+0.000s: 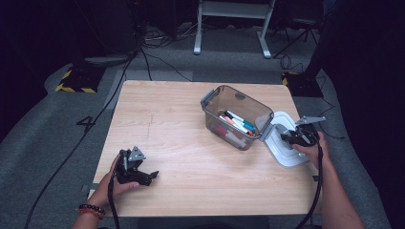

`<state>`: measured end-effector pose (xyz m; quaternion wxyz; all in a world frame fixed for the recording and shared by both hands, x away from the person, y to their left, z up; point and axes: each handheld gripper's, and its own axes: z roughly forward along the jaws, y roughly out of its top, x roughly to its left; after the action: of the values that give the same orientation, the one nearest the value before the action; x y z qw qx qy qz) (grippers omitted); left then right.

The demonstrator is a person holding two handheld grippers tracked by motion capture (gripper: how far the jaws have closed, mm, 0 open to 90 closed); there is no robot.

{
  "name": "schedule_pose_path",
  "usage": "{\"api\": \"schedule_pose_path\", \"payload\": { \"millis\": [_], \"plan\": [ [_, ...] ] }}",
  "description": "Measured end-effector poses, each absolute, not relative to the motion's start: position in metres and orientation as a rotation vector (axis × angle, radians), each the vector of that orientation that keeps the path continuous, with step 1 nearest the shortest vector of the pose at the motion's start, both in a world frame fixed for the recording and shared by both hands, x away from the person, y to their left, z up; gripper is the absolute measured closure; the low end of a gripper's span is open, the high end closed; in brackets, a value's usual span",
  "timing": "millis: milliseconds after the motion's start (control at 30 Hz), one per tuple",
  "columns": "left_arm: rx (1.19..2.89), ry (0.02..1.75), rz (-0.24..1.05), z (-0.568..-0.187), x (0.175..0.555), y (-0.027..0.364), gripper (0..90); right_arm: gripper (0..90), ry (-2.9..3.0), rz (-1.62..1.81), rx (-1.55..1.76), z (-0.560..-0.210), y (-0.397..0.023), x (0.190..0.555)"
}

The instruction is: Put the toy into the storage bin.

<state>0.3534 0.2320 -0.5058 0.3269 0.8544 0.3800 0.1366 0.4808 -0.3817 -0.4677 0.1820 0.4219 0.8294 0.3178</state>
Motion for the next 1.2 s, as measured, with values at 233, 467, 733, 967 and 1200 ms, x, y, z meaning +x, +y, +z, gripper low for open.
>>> {"api": "schedule_pose_path", "payload": {
  "millis": [233, 467, 733, 967, 1200],
  "plan": [
    [2.238, 0.996, 0.358, -0.506, 0.353, 0.232, 0.4, 63.4, 2.374, 0.911, 1.165, -0.468, -0.373, 0.477],
    [2.238, 0.995, 0.358, -0.506, 0.353, 0.232, 0.4, 64.2, 2.435, 0.922, 1.116, -0.467, -0.352, 0.470],
    [2.237, 0.999, 0.359, -0.506, 0.353, 0.232, 0.4, 67.9, 2.382, 0.899, 1.140, -0.462, -0.349, 0.467],
    [2.237, 0.996, 0.358, -0.506, 0.353, 0.232, 0.4, 68.1, 2.284, 0.918, 1.186, -0.454, -0.366, 0.466],
    [2.238, 0.994, 0.358, -0.506, 0.353, 0.232, 0.4, 68.1, 2.209, 0.927, 1.182, -0.437, -0.376, 0.465]
  ]
}}
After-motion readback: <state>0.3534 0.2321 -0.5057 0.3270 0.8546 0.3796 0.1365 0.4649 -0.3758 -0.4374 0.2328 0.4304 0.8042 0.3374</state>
